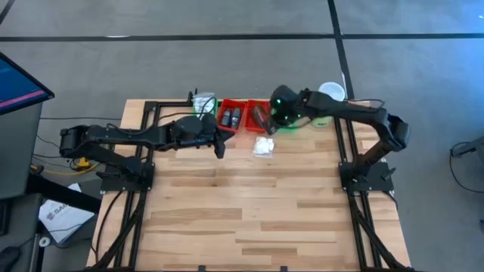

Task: Pick & Place Travel size toiletries
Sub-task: Put the comb into the right red basket

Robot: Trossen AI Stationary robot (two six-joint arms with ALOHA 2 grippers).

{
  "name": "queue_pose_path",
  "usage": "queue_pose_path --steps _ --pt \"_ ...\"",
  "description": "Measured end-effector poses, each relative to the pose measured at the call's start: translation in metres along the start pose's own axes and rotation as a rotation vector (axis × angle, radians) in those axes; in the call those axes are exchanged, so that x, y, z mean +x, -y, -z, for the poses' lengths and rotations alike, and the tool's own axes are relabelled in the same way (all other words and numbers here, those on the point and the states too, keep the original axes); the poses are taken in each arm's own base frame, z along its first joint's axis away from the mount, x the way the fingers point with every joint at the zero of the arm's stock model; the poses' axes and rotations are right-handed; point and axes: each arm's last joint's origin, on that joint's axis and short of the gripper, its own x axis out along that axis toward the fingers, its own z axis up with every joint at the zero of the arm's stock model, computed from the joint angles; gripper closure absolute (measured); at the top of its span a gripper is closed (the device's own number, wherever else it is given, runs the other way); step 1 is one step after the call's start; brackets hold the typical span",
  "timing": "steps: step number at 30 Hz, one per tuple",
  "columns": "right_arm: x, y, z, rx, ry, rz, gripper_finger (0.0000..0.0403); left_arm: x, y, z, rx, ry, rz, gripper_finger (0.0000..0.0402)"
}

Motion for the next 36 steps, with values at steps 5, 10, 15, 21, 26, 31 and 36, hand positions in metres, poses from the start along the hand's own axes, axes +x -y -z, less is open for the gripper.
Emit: queue_pose_path --steps 5,10,15,21,26,31,36 --pt "0.025 0.028 -0.017 0.061 -0.149 0.105 0.0403 0.0 0.004 0.002 -0.017 -0.003 0.014 0.0401" --pt "0.044 0.034 -0.047 0.07 -0.172 0.128 0.0403 -0.001 0.007 0.003 -0.013 0.002 0.009 0.0401" --pt "0.061 0.03 -0.066 0.034 -0.286 0.147 0.0403 -0.001 0.009 0.004 -0.015 0.001 0.015 0.0401" --pt "0.083 0.026 -0.079 -0.002 -0.342 0.192 0.0403 -0.002 0.014 0.006 -0.008 -0.004 0.033 0.0401" --pt "0.101 0.035 -0.077 0.01 -0.408 0.233 0.0403 -0.004 0.021 0.009 -0.008 -0.011 0.057 0.0401" --pt "0.113 0.038 -0.074 -0.006 -0.431 0.266 0.04 -0.006 0.027 0.011 -0.01 -0.004 0.05 0.0401" --pt "0.114 0.035 -0.076 -0.018 -0.401 0.257 0.0401 -0.007 0.028 0.012 -0.008 -0.005 0.053 0.0401"
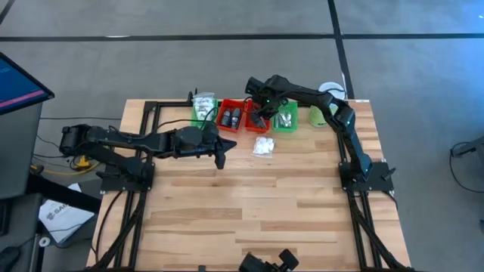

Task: Pick & Place Travel size toiletries
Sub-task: Put the comb into the right red basket, then put the cotton pack into the left green basket

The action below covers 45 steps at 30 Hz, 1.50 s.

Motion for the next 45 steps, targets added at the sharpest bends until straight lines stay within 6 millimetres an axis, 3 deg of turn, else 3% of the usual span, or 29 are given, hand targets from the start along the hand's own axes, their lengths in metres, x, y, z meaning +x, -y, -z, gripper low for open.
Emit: queue_pose_path --steps 14,27,35,45 --pt "0.008 -0.002 -0.005 0.041 0.022 -0.018 0.0395 0.0 0.0 0.0 0.0 0.005 -0.01 0.0401" --pt "0.004 -0.003 -0.007 0.017 0.055 -0.033 0.0305 0.0 -0.001 0.0 0.0 0.004 -0.014 0.0401" --pt "-0.028 -0.004 -0.005 -0.053 0.17 -0.075 0.0258 0.0 -0.001 0.0 0.001 0.002 -0.014 0.0401" --pt "-0.098 -0.013 0.015 -0.141 0.344 -0.254 0.0255 0.0 -0.001 0.0 0.001 0.002 -0.014 0.0401"
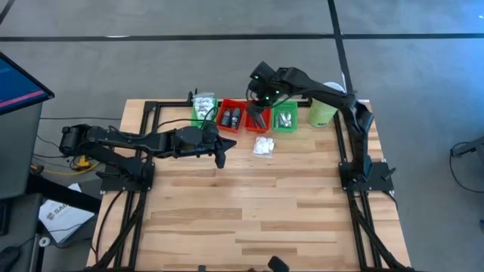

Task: Pick & Place Travel size toiletries
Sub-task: Put the cotton pack into the left green basket

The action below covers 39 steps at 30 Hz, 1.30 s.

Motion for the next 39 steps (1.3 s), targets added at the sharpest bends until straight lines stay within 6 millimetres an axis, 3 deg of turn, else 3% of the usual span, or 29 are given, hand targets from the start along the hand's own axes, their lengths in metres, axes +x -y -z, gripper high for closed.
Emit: queue_pose_path --steps 7,15,20,31,39 --pt "-0.041 -0.031 0.013 -0.094 0.034 -0.076 0.0277 0.0 0.0 0.0 -0.003 -0.001 0.003 0.0401" --pt "-0.061 -0.06 0.034 -0.183 0.01 -0.114 0.032 0.0 0.0 0.0 -0.003 -0.003 0.007 0.0401" --pt "-0.05 -0.062 0.061 -0.14 -0.035 -0.122 0.0347 0.0 0.0 0.0 -0.003 -0.006 0.012 0.0401" --pt "-0.032 -0.049 0.146 0.095 0.02 -0.204 0.0387 0.0 0.0 0.0 -0.003 -0.006 0.012 0.0401" --pt "0.008 -0.032 0.19 0.341 -0.07 -0.168 0.0383 0.0 0.0 0.0 -0.002 -0.006 0.012 0.0401"
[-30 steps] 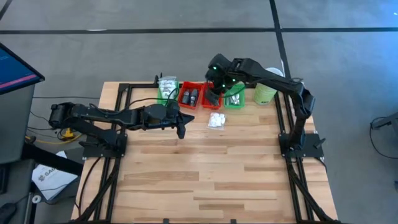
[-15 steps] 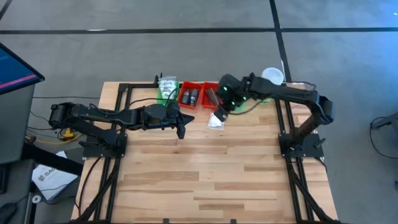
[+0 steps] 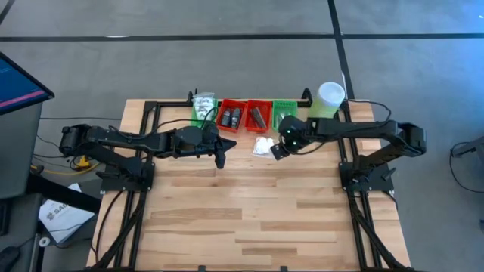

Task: Pick & Place Travel size toiletries
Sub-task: Put the cotton pack into the left green basket

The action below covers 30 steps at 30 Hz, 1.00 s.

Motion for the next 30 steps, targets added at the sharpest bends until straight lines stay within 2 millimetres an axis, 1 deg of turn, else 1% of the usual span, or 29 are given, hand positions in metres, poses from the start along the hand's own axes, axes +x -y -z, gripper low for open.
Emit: queue_pose_path --steps 4,10,16,20,25,30 --pt "0.016 0.014 0.007 0.141 0.023 -0.013 0.0351 0.0 0.0 0.0 0.0 0.0 0.0 0.0401" --pt "0.029 0.029 0.015 0.273 0.04 -0.013 0.0297 0.0 0.0 0.0 0.0 0.0 0.0 0.0401" --pt "0.039 0.041 0.023 0.358 0.07 -0.02 0.0241 0.0 0.0 0.0 0.001 0.0 0.0 0.0401" --pt "0.053 0.045 0.024 0.411 0.071 -0.023 0.0211 0.0 0.0 0.0 0.006 0.0 0.0 0.0401" --pt "0.074 0.043 0.019 0.454 0.07 -0.081 0.019 0.0 0.0 0.0 0.006 0.001 -0.001 0.0401" --pt "0.093 0.04 0.014 0.525 0.071 -0.162 0.019 0.0 0.0 0.0 0.001 0.0 -0.001 0.0401"
